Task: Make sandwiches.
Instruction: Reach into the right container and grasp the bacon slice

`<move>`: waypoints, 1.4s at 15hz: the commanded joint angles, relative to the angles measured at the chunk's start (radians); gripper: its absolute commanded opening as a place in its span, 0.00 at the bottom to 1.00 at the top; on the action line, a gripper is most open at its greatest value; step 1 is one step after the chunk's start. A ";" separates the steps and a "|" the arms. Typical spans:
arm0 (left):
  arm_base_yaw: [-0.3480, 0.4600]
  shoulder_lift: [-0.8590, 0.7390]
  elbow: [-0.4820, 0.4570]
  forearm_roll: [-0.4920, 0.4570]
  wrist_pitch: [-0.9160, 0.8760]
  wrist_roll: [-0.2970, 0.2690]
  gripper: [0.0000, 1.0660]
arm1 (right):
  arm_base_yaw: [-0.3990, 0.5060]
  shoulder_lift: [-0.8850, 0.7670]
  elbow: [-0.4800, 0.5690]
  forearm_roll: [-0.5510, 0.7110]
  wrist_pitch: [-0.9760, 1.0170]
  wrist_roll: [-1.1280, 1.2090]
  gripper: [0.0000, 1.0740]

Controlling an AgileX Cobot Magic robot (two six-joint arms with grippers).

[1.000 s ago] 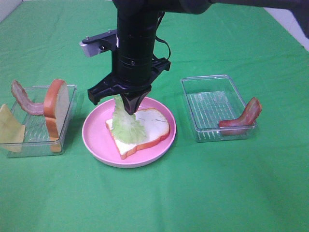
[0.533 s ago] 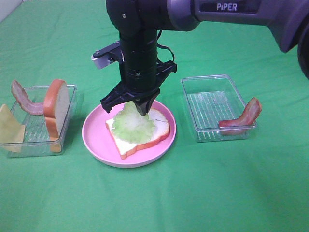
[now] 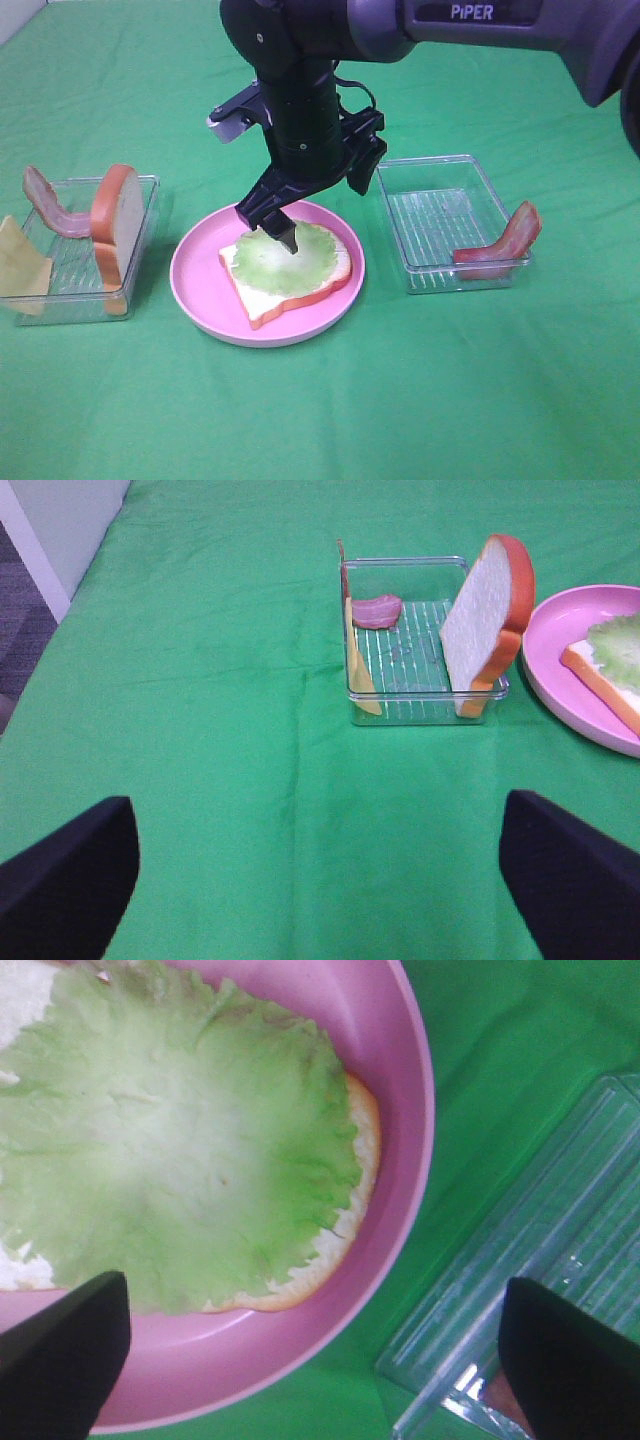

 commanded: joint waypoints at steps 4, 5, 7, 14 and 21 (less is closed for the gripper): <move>0.002 -0.002 0.000 0.002 -0.004 0.000 0.85 | -0.120 -0.149 0.000 -0.072 0.071 0.022 0.90; 0.002 -0.002 0.000 0.002 -0.004 0.000 0.85 | -0.178 -0.179 0.001 -0.070 0.092 0.022 0.90; 0.002 -0.002 0.000 0.002 -0.004 0.000 0.85 | -0.307 -0.234 0.001 -0.012 0.133 0.022 0.90; 0.002 -0.002 0.000 0.002 -0.004 0.000 0.85 | -0.604 -0.285 0.138 0.224 0.124 -0.034 0.90; 0.002 -0.002 0.000 0.002 -0.004 0.000 0.85 | -0.604 -0.281 0.453 0.257 -0.162 -0.037 0.90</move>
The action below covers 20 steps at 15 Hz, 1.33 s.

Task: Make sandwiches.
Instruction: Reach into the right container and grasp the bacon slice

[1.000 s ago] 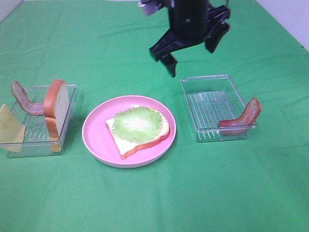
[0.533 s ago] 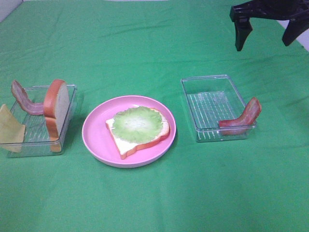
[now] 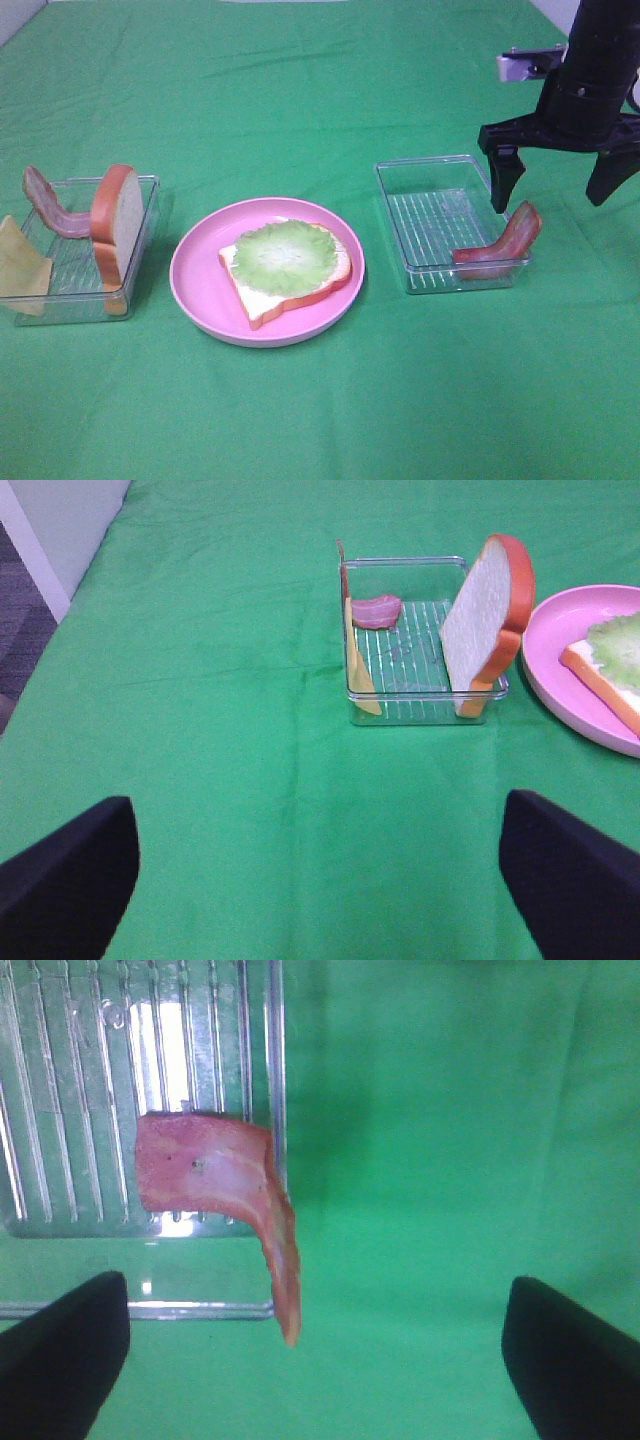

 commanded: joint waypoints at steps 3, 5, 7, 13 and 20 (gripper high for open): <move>0.002 -0.002 0.000 0.002 -0.004 0.000 0.85 | -0.002 0.014 0.061 0.019 -0.111 -0.013 0.90; 0.002 -0.002 0.000 0.002 -0.004 0.000 0.85 | -0.002 0.030 0.062 0.032 -0.131 -0.013 0.90; 0.002 -0.002 0.000 0.002 -0.004 0.000 0.85 | -0.002 0.044 0.062 0.032 -0.130 -0.005 0.90; 0.002 -0.002 0.000 0.002 -0.004 0.000 0.85 | -0.002 0.061 0.062 0.037 -0.127 -0.002 0.90; 0.002 -0.002 0.000 0.002 -0.004 0.000 0.85 | -0.002 0.061 0.062 0.069 -0.133 0.029 0.17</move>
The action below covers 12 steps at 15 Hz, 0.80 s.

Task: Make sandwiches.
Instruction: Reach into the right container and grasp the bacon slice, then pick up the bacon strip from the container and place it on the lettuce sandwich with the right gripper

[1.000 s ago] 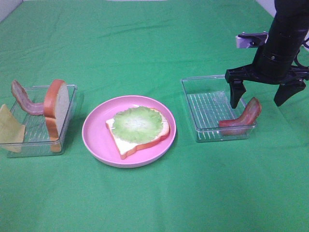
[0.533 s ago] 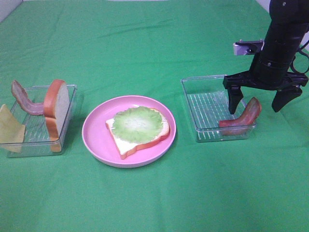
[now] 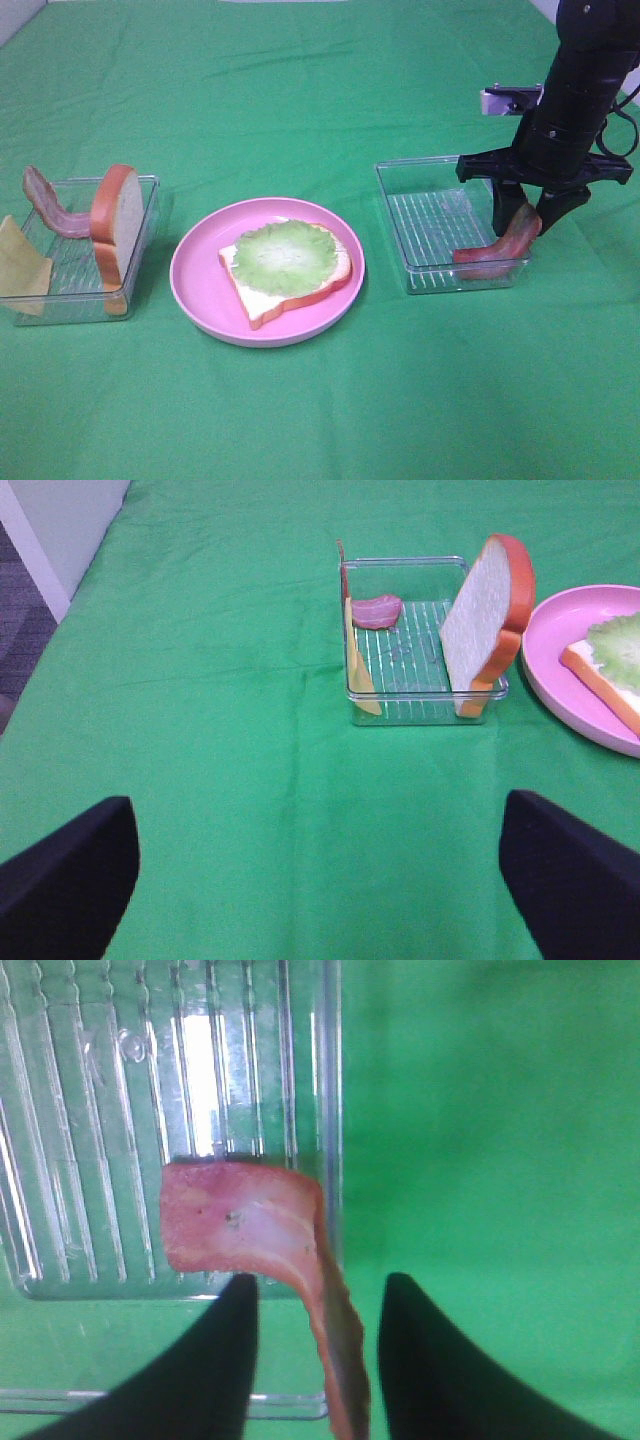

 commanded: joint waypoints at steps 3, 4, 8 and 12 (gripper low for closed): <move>0.002 -0.002 0.000 0.002 -0.004 0.000 0.85 | -0.002 0.001 0.009 0.000 -0.004 0.011 0.00; 0.002 -0.002 0.000 0.002 -0.004 0.000 0.85 | -0.002 0.001 0.009 0.000 0.003 0.009 0.00; 0.002 -0.002 0.000 0.002 -0.004 0.000 0.85 | 0.000 -0.025 0.005 0.006 0.021 0.003 0.00; 0.002 -0.002 0.000 0.002 -0.004 0.000 0.85 | 0.027 -0.128 0.002 0.027 0.025 -0.006 0.00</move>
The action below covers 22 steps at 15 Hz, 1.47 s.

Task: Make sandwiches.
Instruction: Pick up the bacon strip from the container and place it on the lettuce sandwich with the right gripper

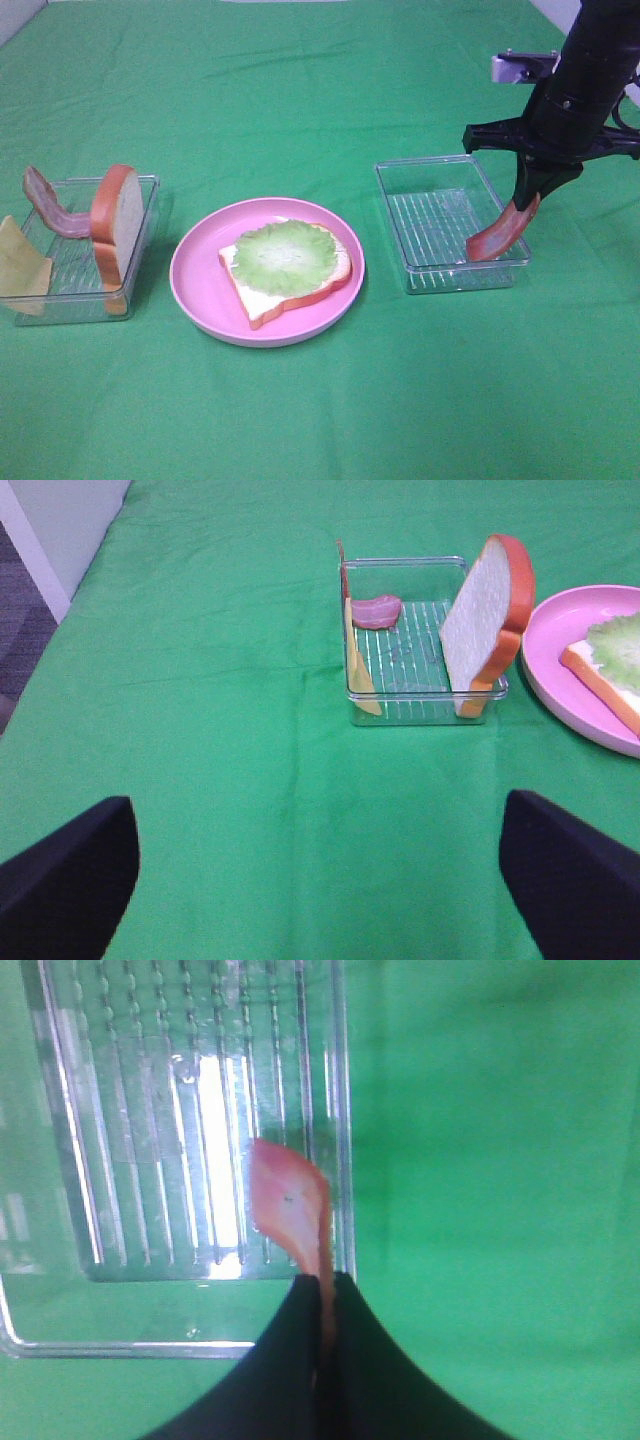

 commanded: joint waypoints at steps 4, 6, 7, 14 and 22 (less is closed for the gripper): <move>0.002 -0.002 0.000 0.002 -0.004 0.000 0.85 | 0.143 -0.090 0.002 0.020 0.013 -0.031 0.00; 0.002 -0.002 0.000 0.002 -0.004 0.000 0.85 | 0.239 -0.101 0.002 0.020 0.013 -0.038 0.00; 0.002 -0.002 0.000 0.002 -0.004 0.000 0.85 | 0.285 -0.104 0.002 0.017 0.013 -0.038 0.00; 0.002 -0.002 0.000 0.002 -0.004 0.000 0.85 | 0.591 -0.104 0.002 0.016 -0.103 -0.039 0.00; 0.002 -0.002 0.000 0.002 -0.004 0.000 0.85 | 0.676 -0.068 0.002 0.043 -0.367 -0.053 0.00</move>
